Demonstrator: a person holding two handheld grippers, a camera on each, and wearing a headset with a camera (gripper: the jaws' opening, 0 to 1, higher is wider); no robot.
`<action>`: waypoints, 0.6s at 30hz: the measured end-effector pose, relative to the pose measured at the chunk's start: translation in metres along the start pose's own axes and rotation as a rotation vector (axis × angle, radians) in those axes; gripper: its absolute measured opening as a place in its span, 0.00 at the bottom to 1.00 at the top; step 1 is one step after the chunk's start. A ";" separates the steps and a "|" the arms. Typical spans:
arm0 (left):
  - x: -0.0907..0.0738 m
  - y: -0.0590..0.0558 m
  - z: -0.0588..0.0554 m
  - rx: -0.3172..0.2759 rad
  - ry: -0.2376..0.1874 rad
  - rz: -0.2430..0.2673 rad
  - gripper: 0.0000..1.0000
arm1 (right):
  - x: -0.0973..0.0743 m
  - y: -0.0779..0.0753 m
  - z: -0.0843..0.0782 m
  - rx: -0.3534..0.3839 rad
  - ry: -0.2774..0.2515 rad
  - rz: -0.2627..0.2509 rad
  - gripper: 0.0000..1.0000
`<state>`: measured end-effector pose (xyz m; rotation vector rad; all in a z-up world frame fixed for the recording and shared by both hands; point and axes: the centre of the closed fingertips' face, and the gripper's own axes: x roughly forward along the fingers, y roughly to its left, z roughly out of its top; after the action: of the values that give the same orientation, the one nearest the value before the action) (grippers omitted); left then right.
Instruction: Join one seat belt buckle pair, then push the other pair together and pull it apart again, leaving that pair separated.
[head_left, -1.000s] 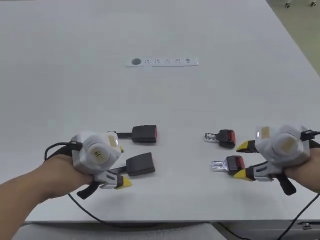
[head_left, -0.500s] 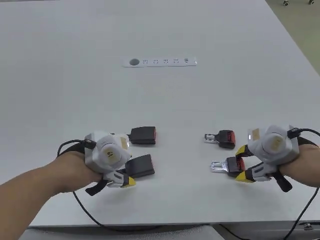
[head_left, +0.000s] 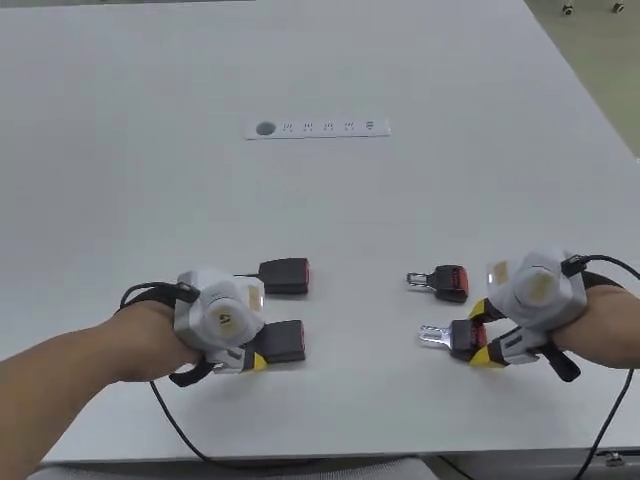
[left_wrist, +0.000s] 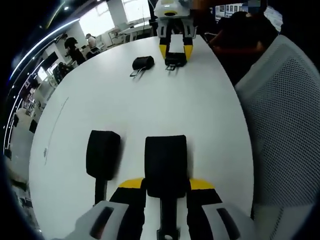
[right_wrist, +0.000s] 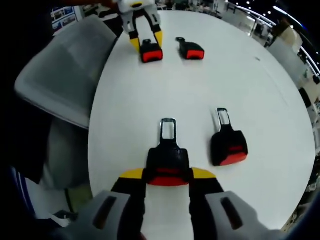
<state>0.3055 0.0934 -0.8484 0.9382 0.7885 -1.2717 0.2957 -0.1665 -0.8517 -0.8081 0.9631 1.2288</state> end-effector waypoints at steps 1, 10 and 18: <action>0.001 0.000 -0.003 0.017 0.015 -0.001 0.33 | 0.000 0.000 0.000 -0.005 0.003 0.003 0.33; 0.001 0.000 -0.002 0.014 0.004 -0.024 0.32 | 0.003 -0.001 0.001 -0.063 0.037 0.025 0.33; 0.002 -0.001 -0.001 0.037 0.028 -0.042 0.32 | 0.003 -0.002 0.003 -0.066 0.043 0.015 0.33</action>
<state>0.3047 0.0931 -0.8511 0.9757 0.8128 -1.3156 0.2987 -0.1627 -0.8531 -0.8840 0.9688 1.2660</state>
